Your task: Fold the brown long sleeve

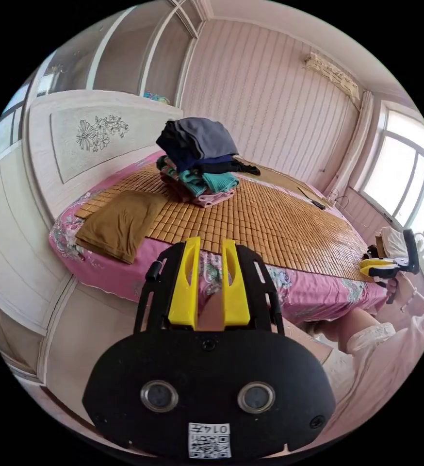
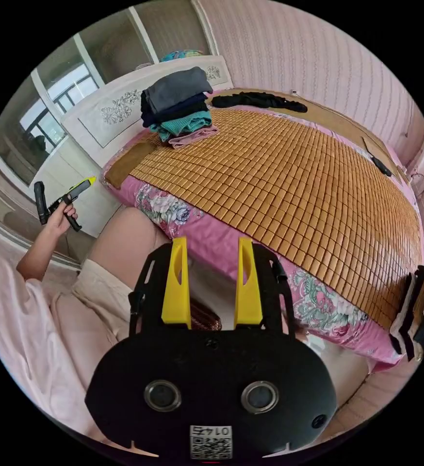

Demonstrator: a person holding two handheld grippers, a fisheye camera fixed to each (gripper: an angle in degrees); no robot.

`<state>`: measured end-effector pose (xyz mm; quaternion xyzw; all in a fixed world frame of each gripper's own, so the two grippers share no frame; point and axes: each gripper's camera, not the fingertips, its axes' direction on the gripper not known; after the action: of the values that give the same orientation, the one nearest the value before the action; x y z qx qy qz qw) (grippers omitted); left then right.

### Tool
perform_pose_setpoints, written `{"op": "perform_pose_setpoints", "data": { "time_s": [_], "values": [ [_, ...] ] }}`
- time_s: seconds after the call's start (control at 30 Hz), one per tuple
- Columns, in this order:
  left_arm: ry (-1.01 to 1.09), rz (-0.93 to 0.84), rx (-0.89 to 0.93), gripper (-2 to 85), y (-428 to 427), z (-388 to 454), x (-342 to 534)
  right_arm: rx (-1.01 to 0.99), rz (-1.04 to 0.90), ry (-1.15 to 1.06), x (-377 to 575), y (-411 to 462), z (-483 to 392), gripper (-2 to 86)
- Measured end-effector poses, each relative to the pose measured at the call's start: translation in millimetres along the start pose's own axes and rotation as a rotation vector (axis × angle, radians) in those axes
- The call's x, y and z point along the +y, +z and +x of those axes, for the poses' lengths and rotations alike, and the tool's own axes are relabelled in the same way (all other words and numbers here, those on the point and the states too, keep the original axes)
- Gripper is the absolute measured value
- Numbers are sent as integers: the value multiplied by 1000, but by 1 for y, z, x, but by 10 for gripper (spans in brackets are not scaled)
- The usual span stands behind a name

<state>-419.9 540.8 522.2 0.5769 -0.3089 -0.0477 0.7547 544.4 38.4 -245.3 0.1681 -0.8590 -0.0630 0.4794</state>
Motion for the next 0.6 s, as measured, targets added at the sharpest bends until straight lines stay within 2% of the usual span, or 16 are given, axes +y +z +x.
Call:
{"op": "perform_pose_setpoints", "data": {
  "time_s": [0.2, 0.43, 0.6],
  "values": [
    [-182, -16, -149, 77, 4, -102, 27, -167, -192, -373, -99, 134, -123, 150],
    [-349, -36, -212, 85, 38, -196, 49, -167, -290, -764, -196, 261, -286, 134],
    [-467, 31, -275, 79, 54, -272, 45, -120, -299, -959, -250, 328, -385, 124]
  ]
}}
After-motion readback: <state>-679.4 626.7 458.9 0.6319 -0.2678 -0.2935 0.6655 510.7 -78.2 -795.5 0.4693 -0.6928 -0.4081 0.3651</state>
